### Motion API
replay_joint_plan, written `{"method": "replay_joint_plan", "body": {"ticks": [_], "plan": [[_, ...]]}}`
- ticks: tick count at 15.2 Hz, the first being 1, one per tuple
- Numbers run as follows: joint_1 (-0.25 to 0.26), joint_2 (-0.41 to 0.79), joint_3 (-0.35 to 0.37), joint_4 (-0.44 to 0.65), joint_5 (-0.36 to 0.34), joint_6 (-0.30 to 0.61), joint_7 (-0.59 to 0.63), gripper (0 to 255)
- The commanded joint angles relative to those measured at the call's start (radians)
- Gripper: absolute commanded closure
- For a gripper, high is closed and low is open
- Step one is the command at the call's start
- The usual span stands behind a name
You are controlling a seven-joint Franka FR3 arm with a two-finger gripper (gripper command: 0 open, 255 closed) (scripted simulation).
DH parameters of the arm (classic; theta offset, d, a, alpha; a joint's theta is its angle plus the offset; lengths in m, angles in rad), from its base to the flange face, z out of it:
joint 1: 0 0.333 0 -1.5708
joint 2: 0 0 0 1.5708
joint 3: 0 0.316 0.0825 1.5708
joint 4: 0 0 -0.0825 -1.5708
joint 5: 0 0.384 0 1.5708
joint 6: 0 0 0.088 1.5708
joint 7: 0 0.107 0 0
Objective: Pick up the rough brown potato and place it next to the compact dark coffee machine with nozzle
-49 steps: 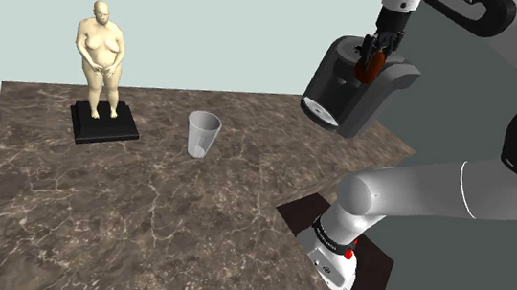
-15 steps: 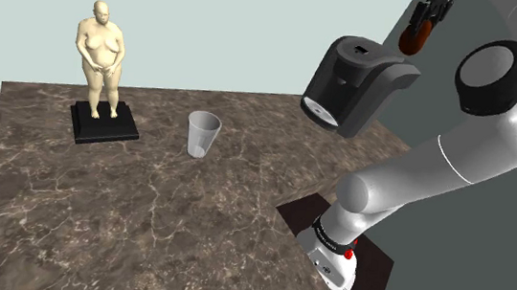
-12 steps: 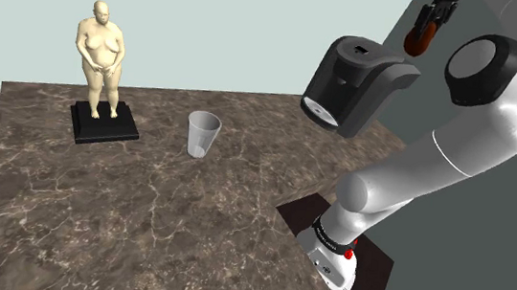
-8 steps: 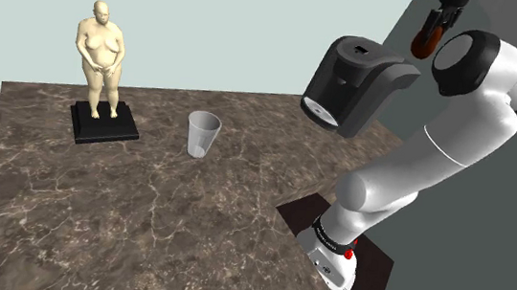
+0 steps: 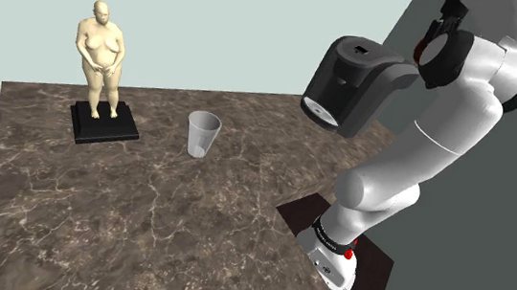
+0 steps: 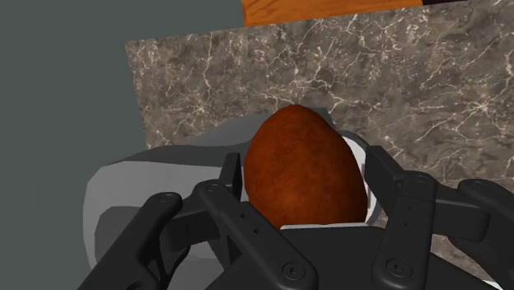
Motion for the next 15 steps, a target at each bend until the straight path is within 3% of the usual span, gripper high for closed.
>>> {"method": "replay_joint_plan", "body": {"ticks": [1,15], "plan": [[0.006,-0.031,0.008,-0.061,-0.018,0.032,0.017,255],[0.016,-0.182,0.047,-0.409,-0.095,0.228,0.124,255]]}}
